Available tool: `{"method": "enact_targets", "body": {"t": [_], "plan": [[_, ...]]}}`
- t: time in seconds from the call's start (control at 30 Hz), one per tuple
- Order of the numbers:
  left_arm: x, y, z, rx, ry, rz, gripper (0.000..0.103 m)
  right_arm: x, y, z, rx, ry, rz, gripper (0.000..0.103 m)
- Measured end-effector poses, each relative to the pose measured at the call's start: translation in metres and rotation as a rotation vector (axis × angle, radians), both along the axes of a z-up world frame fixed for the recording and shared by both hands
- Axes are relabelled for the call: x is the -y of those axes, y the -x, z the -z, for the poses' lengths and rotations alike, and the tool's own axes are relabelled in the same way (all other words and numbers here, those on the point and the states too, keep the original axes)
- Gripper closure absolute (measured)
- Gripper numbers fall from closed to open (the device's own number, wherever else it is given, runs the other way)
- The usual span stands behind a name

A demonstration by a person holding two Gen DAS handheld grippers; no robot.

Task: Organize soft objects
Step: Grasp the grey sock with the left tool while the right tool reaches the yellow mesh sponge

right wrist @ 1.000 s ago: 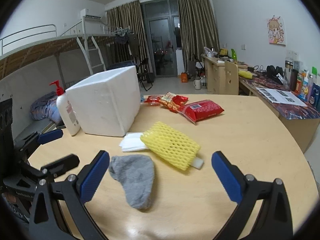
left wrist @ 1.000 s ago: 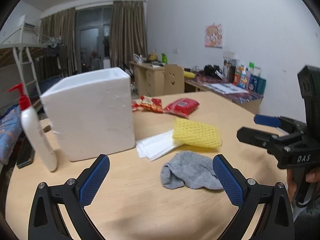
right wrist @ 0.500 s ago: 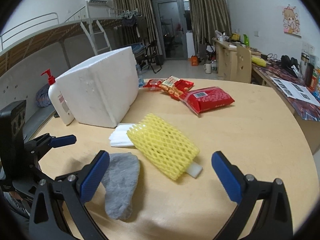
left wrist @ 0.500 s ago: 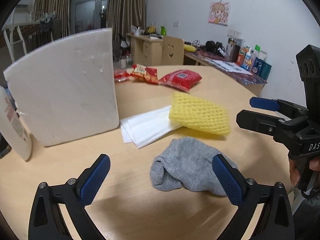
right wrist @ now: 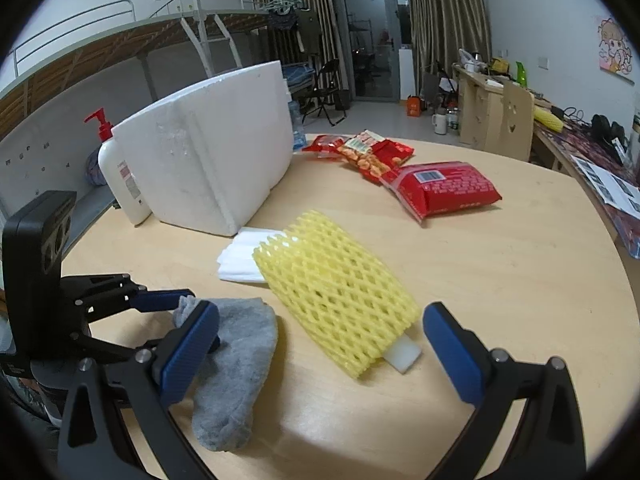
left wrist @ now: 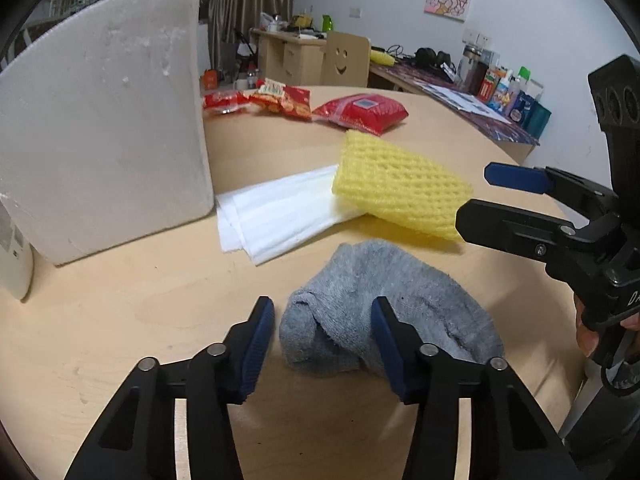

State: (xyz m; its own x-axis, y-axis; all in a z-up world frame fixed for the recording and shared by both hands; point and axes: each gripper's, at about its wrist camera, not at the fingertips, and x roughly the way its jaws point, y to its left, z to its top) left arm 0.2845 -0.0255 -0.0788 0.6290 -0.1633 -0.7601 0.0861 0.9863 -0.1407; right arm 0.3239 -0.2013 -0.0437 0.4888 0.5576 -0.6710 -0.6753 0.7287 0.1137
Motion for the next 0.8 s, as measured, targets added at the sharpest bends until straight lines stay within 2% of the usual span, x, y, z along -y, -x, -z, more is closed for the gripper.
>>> {"method": "enact_targets", "body": {"t": [0.13, 0.27, 0.67, 0.73, 0.8], "plan": [[0.001, -0.001, 0.003, -0.011, 0.005, 0.005, 0.078, -0.004, -0.005, 0.003, -0.012, 0.014, -0.006, 0.0], [0.001, 0.0, 0.003, -0.005, 0.016, 0.011, 0.087, -0.01, -0.007, 0.005, -0.017, 0.024, -0.02, 0.0], [0.001, 0.006, -0.001, 0.029, 0.044, 0.028, 0.088, -0.019, -0.015, 0.012, -0.02, 0.077, -0.028, 0.001], [0.0, 0.008, -0.002, 0.041, 0.053, 0.03, 0.087, -0.019, -0.015, 0.014, -0.026, 0.077, -0.032, 0.011], [0.001, 0.009, -0.003, 0.047, 0.058, 0.034, 0.087, -0.019, -0.014, 0.013, -0.024, 0.071, -0.033, 0.028]]}}
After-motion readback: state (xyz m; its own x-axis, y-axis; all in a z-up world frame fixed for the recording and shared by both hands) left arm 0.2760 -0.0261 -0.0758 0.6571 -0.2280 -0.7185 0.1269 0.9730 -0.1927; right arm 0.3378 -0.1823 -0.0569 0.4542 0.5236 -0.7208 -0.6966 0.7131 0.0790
